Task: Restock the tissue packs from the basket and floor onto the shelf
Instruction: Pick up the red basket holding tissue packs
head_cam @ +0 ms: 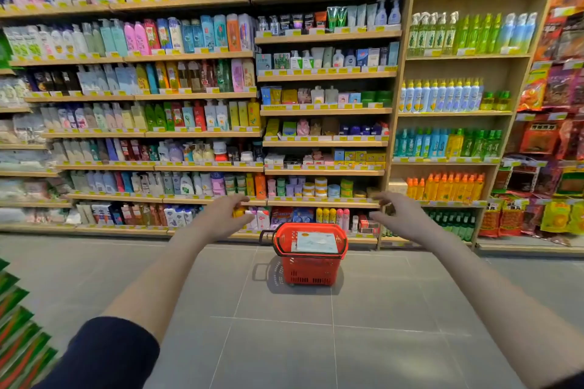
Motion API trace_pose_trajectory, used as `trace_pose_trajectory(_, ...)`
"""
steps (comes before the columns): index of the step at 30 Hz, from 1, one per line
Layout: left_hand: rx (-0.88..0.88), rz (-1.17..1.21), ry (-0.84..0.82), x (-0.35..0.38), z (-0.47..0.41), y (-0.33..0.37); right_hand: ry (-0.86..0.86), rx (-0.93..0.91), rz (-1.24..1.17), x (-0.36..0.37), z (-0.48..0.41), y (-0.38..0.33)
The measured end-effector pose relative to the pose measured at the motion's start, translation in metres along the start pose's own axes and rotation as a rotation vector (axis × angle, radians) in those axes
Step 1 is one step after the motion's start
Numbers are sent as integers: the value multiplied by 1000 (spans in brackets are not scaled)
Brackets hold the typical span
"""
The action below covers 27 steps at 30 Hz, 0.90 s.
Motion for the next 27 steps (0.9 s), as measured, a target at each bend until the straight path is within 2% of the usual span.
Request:
trace_pose_trajectory(9,-16,-2,24,14,-93,-19,38,-52,-16,7,-94,11)
trace_pose_trajectory(27,17,16,-55,31,-390,-103,2,33,-11,90,-364,32)
Point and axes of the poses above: each hand's wrist, its own z-axis away from the middle knuckle, its own x-axis out of the palm, y = z × x, the point moved 8 cm from there along -z, towards the middle knuckle, and after that the axes turned 12 degrees about z, right-handed, at the moved point
